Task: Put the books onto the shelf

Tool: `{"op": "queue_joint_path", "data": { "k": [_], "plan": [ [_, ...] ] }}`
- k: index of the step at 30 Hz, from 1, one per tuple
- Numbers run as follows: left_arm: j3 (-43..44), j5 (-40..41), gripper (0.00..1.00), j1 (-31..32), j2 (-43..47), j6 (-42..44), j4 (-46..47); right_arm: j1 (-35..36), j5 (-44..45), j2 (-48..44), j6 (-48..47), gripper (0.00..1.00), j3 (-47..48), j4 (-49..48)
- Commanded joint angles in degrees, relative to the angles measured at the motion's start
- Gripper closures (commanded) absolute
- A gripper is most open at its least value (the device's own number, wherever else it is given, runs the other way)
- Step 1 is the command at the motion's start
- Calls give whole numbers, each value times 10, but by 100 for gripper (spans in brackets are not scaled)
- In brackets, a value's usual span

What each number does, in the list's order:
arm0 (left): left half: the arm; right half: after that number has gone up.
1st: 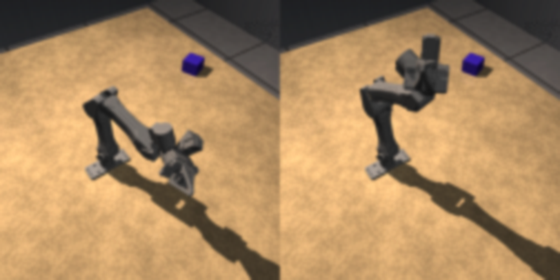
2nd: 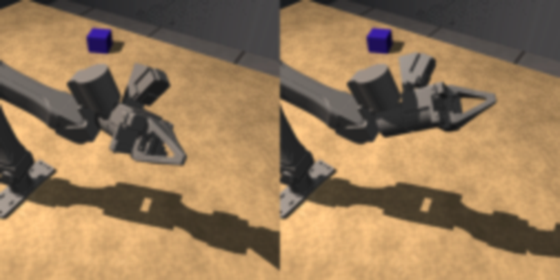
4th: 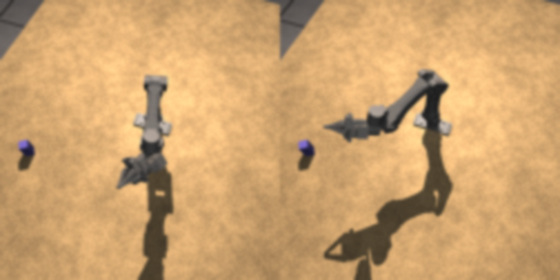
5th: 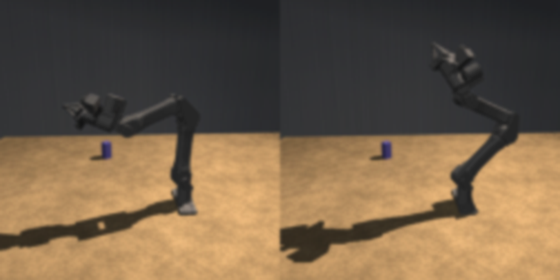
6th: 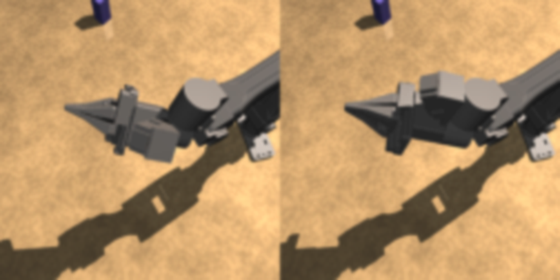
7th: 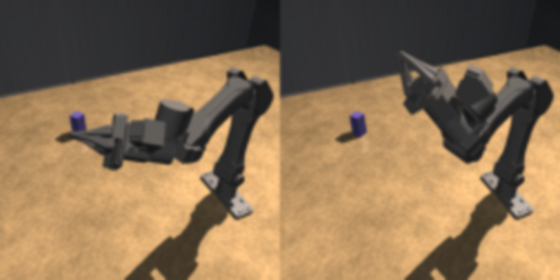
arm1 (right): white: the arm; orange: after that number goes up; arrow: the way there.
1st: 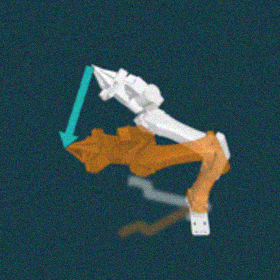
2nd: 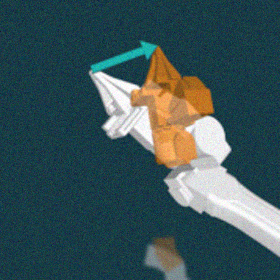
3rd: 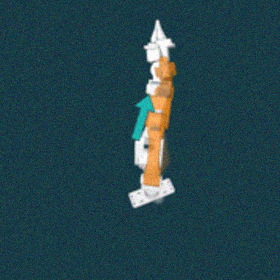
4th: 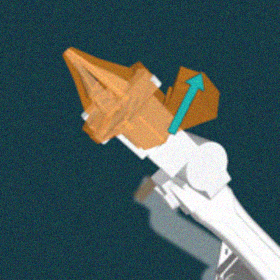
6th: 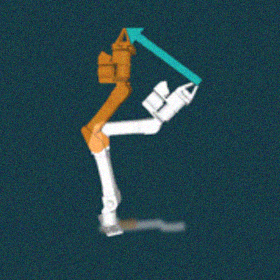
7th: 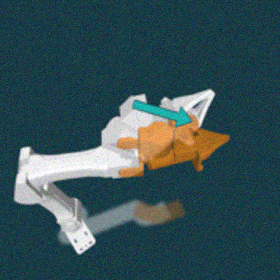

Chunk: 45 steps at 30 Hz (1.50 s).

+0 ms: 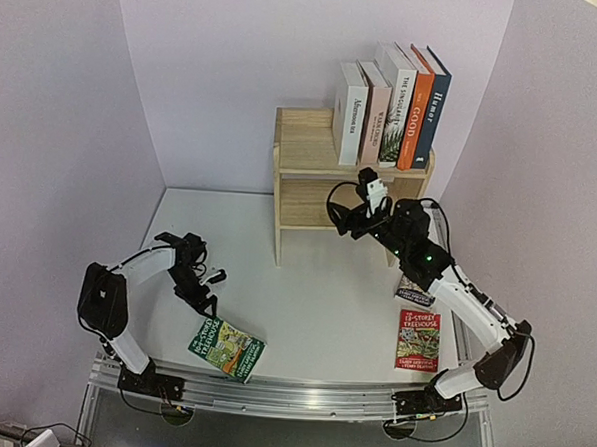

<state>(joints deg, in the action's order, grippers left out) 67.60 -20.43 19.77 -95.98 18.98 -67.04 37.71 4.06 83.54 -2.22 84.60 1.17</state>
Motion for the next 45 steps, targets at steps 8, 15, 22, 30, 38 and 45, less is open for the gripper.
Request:
{"op": "queue_joint_path", "data": {
  "k": [8, 15, 22, 30, 38, 45],
  "plan": [
    [-47, 65, 8, 115, -28, 102, 120, 49, 23, -15, 43, 11, -40, 41],
    [-82, 10, 9, 121, -16, 216, 79, 65, 16, -3, 48, 11, -39, 57],
    [-116, 35, 22, 149, -38, 249, 105, 66, 9, 11, 54, 11, -32, 58],
    [-125, 27, 70, 155, -39, 250, 112, 66, 6, 18, 56, 11, -30, 58],
    [-33, -83, 100, 137, -55, 193, 11, 126, 5, 55, 32, 11, -26, 77],
    [106, -282, 100, 42, -123, 151, -132, 324, 131, 160, -193, 2, -90, 72]
  ]
}}
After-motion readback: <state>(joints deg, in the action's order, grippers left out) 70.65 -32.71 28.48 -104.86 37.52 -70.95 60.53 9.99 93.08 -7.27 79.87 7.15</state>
